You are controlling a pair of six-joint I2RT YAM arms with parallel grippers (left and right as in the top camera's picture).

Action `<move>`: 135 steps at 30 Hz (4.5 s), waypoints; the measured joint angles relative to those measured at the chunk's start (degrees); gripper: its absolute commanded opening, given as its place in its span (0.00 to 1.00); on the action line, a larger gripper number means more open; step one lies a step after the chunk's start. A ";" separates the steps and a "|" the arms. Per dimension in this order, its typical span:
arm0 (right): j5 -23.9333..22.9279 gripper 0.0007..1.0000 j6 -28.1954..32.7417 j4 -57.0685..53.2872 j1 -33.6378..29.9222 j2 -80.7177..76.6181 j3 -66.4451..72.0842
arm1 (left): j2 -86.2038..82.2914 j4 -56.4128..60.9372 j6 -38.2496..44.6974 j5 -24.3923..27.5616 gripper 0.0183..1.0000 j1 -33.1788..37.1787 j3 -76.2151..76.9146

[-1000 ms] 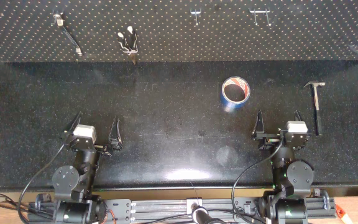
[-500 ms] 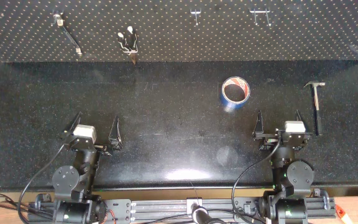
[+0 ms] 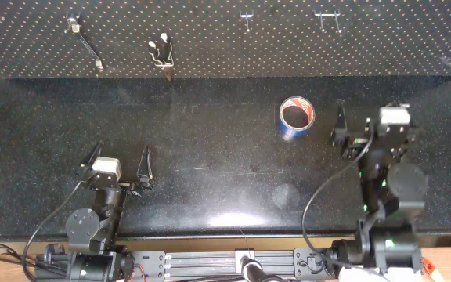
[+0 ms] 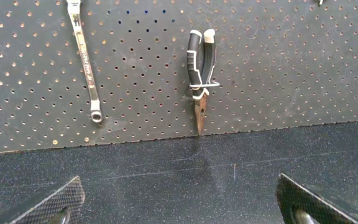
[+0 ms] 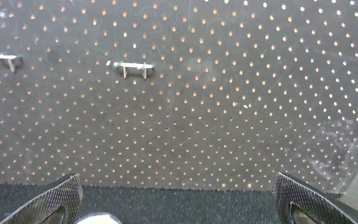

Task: Place Tools Onto Pegboard

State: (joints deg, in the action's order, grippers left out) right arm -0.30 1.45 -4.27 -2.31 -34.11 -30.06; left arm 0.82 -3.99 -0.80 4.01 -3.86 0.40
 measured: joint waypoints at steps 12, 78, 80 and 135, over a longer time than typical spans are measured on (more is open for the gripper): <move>0.33 1.00 -7.06 2.71 -0.02 -12.41 -3.28 | -0.04 -0.02 0.00 -0.15 1.00 0.00 0.00; 6.01 0.20 -14.47 -23.80 17.00 -59.98 -26.32 | -0.04 -0.02 0.00 -0.15 1.00 0.00 0.00; 5.99 0.19 -14.51 -23.80 17.00 -59.98 -26.32 | -0.04 -0.02 0.00 -0.15 1.00 0.00 0.00; -2.86 0.07 -2.80 -4.31 28.20 -32.57 -26.38 | -0.04 -0.02 0.00 -0.15 1.00 0.00 0.00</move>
State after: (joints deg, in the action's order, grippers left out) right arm -3.16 -1.34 -8.58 25.89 -66.67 -56.45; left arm 0.78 -4.01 -0.80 3.86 -3.86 0.40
